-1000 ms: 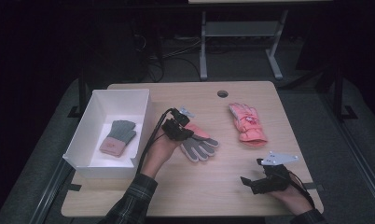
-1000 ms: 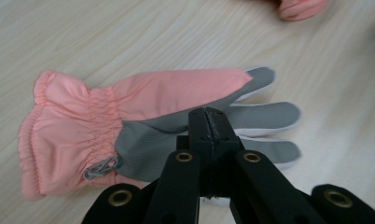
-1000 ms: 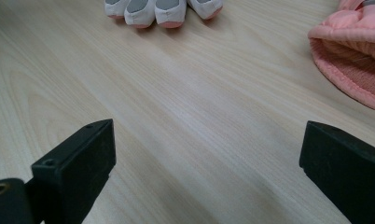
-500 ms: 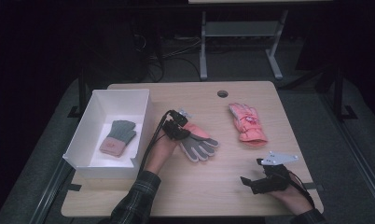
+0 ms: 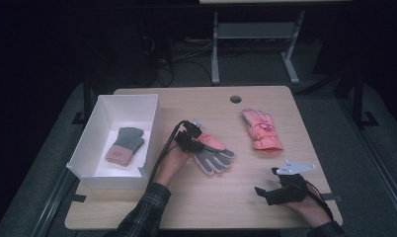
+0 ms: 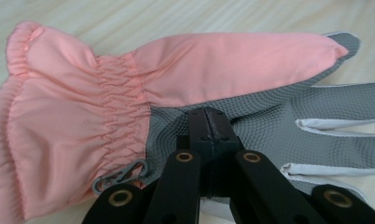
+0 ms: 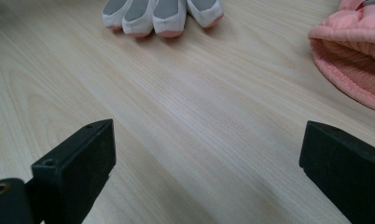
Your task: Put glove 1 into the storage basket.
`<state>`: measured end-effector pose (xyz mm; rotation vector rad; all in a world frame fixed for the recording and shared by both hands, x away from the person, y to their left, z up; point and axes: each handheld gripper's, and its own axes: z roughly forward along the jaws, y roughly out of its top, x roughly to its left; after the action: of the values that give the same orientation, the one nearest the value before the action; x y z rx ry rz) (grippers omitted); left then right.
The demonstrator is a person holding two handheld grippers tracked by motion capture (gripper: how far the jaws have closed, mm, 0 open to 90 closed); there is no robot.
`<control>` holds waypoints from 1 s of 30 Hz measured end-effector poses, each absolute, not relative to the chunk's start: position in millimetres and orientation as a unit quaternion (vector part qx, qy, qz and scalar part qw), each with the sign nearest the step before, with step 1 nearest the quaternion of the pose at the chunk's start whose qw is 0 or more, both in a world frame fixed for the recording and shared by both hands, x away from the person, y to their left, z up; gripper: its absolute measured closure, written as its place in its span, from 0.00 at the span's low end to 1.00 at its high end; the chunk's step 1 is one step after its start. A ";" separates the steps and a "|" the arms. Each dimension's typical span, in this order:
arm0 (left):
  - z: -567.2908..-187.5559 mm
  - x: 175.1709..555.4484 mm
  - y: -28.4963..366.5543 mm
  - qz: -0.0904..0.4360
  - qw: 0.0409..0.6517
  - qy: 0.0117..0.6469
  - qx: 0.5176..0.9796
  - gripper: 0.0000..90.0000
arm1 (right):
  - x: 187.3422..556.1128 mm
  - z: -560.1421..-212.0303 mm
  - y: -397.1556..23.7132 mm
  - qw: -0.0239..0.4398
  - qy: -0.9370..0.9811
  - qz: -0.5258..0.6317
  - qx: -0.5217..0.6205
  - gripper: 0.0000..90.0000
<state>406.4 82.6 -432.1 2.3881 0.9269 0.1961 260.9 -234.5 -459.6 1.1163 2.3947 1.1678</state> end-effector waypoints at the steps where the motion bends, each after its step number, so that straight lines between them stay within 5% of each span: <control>1: -432.3 402.8 78.9 0.066 0.286 0.340 0.893 1.00 | 261.0 -459.5 -234.7 0.127 0.822 0.401 0.383 0.04; 17: -431.9 363.9 33.9 -0.003 0.300 0.276 0.913 1.00 | 260.6 -458.9 -235.2 0.128 0.822 0.404 0.382 0.04; 30: -409.9 361.4 29.0 0.004 0.305 0.243 0.921 1.00 | 260.5 -458.8 -235.2 0.128 0.821 0.404 0.382 0.04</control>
<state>361.4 29.0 -409.9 2.4381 0.6441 0.0118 260.5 -235.2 -458.8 1.1120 2.3893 1.1747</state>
